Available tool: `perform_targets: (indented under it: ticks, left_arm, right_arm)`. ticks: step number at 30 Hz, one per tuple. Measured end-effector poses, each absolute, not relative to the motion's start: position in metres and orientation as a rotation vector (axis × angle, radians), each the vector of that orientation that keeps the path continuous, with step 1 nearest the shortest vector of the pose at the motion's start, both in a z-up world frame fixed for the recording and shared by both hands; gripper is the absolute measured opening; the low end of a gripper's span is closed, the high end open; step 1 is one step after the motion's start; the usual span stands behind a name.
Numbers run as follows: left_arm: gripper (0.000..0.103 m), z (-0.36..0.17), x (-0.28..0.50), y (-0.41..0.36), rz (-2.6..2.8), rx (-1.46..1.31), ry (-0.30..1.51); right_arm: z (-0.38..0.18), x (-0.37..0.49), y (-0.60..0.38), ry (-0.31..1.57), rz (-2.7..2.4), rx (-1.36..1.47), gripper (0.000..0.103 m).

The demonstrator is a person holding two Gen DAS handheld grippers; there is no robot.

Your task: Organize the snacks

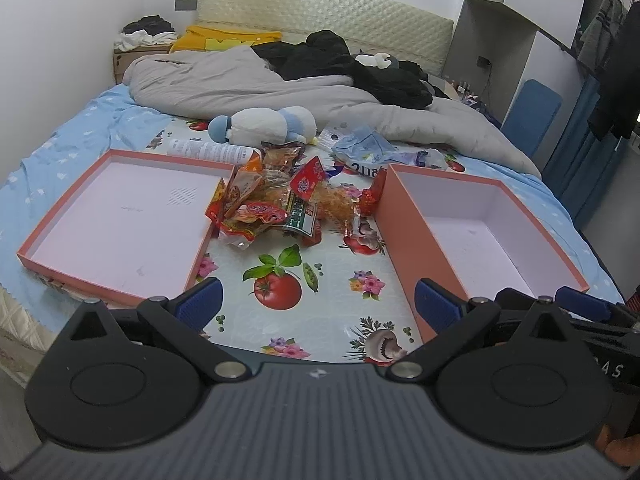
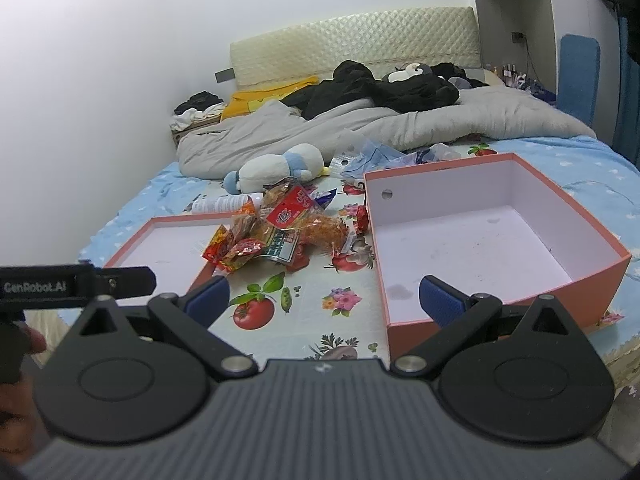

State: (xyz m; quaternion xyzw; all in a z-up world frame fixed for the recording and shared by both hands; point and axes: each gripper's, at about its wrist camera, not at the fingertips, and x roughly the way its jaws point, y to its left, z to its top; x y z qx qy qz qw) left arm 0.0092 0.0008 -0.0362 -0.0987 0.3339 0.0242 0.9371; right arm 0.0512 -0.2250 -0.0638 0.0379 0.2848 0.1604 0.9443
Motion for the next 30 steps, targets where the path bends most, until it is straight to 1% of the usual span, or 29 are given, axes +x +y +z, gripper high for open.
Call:
perform_targets:
  ticks: [30]
  left_arm:
    - [0.103, -0.047, 0.015, 0.007, 0.044, -0.208, 0.704]
  right_arm:
    - [-0.077, 0.055, -0.221, 0.615, 0.347, 0.101, 0.102]
